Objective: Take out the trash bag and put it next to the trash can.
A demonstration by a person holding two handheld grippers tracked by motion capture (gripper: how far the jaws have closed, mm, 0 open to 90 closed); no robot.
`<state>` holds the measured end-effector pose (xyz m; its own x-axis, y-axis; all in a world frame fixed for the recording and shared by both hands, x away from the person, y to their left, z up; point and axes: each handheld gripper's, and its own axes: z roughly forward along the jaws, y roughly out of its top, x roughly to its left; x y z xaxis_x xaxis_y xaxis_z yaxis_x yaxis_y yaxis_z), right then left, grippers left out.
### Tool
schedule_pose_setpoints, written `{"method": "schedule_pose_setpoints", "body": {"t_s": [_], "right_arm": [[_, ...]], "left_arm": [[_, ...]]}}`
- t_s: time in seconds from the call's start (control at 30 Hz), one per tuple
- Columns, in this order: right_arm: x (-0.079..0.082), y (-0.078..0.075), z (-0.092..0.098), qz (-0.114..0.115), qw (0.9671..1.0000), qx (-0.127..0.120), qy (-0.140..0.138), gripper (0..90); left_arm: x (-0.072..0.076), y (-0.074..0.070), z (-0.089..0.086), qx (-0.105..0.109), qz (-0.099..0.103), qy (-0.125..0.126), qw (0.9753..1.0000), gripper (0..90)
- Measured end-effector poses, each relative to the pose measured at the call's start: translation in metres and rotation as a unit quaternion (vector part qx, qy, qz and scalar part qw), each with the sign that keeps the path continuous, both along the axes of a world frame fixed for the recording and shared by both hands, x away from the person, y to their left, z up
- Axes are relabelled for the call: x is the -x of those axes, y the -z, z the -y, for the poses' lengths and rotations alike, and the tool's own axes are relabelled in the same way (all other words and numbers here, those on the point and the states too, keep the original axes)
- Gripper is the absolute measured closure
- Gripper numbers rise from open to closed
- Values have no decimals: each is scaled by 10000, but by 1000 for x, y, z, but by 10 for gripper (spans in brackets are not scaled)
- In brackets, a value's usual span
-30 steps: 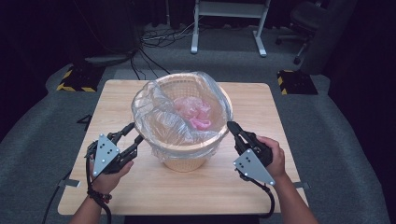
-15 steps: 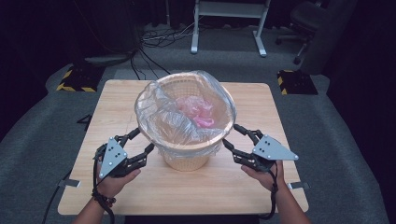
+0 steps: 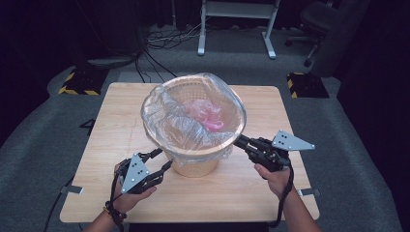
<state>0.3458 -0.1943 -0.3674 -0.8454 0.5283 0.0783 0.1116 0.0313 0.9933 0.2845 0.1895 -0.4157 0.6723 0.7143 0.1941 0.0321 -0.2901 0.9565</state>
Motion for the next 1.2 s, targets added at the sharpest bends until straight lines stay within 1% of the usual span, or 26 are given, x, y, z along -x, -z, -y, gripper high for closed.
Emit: {"method": "schedule_pose_setpoints", "body": {"t_s": [0.03, 0.1, 0.2, 0.23, 0.27, 0.3, 0.33, 0.37, 0.4, 0.43, 0.47, 0.5, 0.53, 0.6, 0.67, 0.7, 0.77, 0.83, 0.87, 0.9, 0.93, 0.97, 1.03, 1.1, 1.17, 1.2], "right_arm": [[1, 0, 1, 25, 10000, 40, 33, 875], [4, 1, 0, 141, 9997, 142, 161, 891], [14, -2, -5, 498, 9968, 450, 439, 892], [17, -3, -6, 619, 9953, 551, 497, 892], [23, -5, -10, 846, 9917, 747, 614, 892], [26, -6, -13, 960, 9898, 844, 626, 892], [28, -6, -15, 1034, 9883, 918, 651, 893], [28, -6, -15, 1034, 9883, 918, 651, 893], [31, -6, -17, 1141, 9858, 1017, 693, 892], [33, -5, -18, 1164, 9858, 1007, 677, 892], [34, -4, -18, 1183, 9859, 1007, 621, 890], [35, -4, -18, 1234, 9855, 997, 599, 890], [38, -4, -19, 1311, 9847, 999, 572, 889], [42, -4, -19, 1424, 9837, 985, 476, 889], [43, -4, -20, 1510, 9824, 1004, 459, 889], [44, -4, -20, 1532, 9818, 1023, 454, 890], [44, -3, -19, 1535, 9817, 1027, 467, 891], [46, -2, -21, 1595, 9800, 1086, 477, 893], [47, -2, -22, 1605, 9804, 1064, 407, 894], [48, -2, -24, 1624, 9801, 1089, 342, 894], [49, -2, -27, 1686, 9784, 1148, 339, 894], [51, -1, -30, 1748, 9766, 1214, 324, 894], [52, -1, -34, 1803, 9753, 1250, 258, 895], [54, 0, -37, 1836, 9747, 1260, 184, 896], [55, 1, -40, 1912, 9725, 1321, 144, 897], [56, 2, -42, 1930, 9719, 1343, 113, 898]], "left_arm": [[2, 0, 2, 62, 21, -43, 10000, 460], [7, -2, 5, 219, 154, -111, 9996, 376], [13, -7, 12, 365, 197, -183, 9990, 403], [16, -8, 17, 311, 273, -401, 9983, 430], [17, -9, 21, 286, 289, -499, 9979, 461], [17, -9, 22, 312, 290, -513, 9978, 472], [17, -8, 24, 286, 345, -673, 9967, 505], [17, -8, 24, 286, 345, -673, 9967, 542], [17, -8, 25, 245, 345, -773, 9961, 542], [17, -7, 25, 236, 333, -781, 9961, 668], [17, -6, 26, 172, 374, -864, 9954, 688], [18, -6, 28, 88, 418, -854, 9954, 721], [18, -5, 29, 55, 423, -863, 9954, 766], [17, -4, 31, -22, 409, -890, 9952, 801], [16, -3, 29, 39, 355, -818, 9960, 804], [16, -3, 28, 94, 365, -706, 9968, 794], [19, -3, 26, 277, 352, -209, 9988, 623], [23, -3, 30, 171, 412, -177, 9988, 551], [24, -3, 31, 157, 371, -73, 9992, 530], [25, -3, 33, 167, 352, 32, 9992, 550], [25, -3, 34, 165, 389, 96, 9991, 589], [26, -3, 36, 164, 424, 119, 9989, 611], [27, -3, 38, 160, 435, 195, 9987, 661], [27, -3, 39, 194, 419, 251, 9986, 651], [27, -4, 40, 304, 384, 377, 9981, 592], [27, -5, 40, 357, 371, 439, 9977, 586]]}}
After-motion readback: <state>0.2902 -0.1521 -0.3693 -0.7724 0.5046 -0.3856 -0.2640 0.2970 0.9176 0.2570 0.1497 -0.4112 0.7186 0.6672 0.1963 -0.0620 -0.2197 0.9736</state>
